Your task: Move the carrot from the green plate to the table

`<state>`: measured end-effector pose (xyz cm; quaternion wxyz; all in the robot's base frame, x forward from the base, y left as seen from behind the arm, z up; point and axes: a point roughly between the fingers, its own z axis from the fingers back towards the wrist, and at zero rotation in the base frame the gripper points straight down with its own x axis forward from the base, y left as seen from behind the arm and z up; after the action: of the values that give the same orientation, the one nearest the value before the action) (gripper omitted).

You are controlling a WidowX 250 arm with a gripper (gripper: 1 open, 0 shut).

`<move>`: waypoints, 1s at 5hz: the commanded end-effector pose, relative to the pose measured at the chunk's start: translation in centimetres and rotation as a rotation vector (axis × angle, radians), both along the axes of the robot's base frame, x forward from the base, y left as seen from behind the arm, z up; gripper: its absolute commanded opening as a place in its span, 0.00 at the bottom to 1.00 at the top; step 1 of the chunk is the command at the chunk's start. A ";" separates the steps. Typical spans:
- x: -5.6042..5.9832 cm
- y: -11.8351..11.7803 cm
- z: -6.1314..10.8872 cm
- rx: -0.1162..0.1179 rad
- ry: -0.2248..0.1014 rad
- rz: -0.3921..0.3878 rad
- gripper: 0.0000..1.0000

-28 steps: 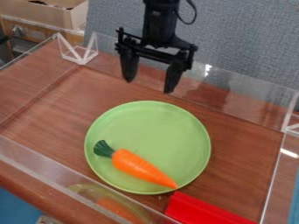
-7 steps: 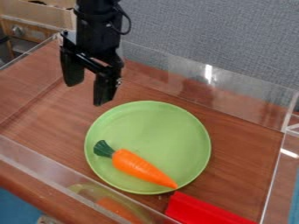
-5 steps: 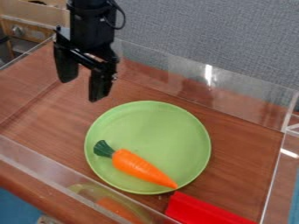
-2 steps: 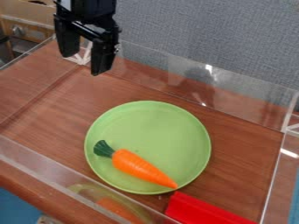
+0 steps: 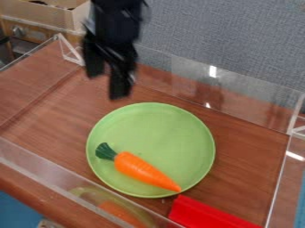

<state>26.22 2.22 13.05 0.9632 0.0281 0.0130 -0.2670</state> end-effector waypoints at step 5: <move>-3.6 -4.7 -4.8 -0.113 0.062 -0.446 1.00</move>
<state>22.43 -2.61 7.76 0.8778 -0.0347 0.0315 -0.4767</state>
